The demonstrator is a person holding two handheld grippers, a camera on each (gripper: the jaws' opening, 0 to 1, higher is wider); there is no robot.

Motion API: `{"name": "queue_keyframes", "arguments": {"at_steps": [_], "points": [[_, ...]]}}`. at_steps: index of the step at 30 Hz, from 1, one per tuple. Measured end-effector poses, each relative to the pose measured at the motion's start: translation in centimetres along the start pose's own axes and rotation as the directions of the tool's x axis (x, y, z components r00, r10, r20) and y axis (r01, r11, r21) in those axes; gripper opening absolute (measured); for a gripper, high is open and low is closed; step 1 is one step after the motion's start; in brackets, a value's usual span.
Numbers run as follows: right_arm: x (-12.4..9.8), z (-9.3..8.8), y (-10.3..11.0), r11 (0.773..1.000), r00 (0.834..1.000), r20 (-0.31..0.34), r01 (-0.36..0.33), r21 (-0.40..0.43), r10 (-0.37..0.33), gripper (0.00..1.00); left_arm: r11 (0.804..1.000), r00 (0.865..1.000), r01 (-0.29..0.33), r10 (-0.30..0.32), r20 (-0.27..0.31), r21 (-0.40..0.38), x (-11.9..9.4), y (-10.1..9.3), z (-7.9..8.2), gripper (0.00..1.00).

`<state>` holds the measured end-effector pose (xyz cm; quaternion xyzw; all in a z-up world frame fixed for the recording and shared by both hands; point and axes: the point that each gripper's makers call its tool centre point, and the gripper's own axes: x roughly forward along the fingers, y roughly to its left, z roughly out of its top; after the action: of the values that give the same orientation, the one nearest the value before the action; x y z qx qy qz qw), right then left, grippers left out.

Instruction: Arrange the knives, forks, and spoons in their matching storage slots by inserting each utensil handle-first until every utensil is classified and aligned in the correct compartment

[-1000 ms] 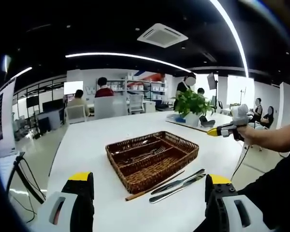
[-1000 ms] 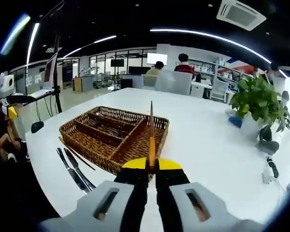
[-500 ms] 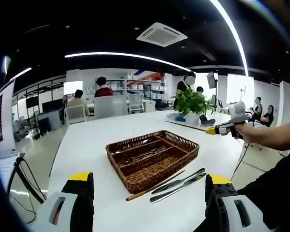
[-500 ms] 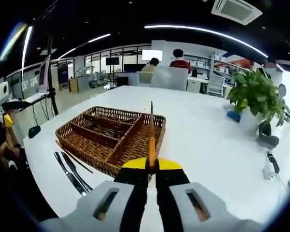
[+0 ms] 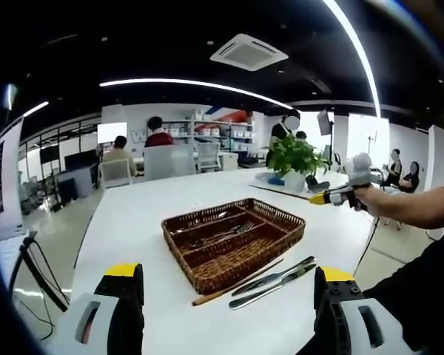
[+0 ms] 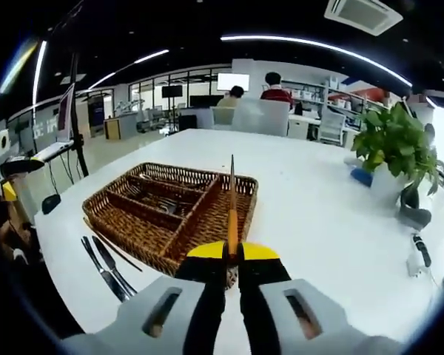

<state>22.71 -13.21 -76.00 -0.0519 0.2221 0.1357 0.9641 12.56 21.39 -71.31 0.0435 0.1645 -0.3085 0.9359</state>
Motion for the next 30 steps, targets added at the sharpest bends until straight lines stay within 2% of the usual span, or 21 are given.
{"name": "queue_keyframes", "arguments": {"at_steps": [11,30], "points": [[1.4,0.5,0.4,1.000,1.000,-0.011,0.006,0.005,-0.006,0.03,1.000,1.000,-0.006,0.006,0.001,-0.010,-0.2,0.8,-0.3,1.00],[3.1,-1.8,1.0,1.000,0.996,-0.086,0.014,0.022,-0.012,0.03,1.000,1.000,-0.015,0.015,-0.001,-0.021,-0.4,0.8,-0.6,1.00]]}}
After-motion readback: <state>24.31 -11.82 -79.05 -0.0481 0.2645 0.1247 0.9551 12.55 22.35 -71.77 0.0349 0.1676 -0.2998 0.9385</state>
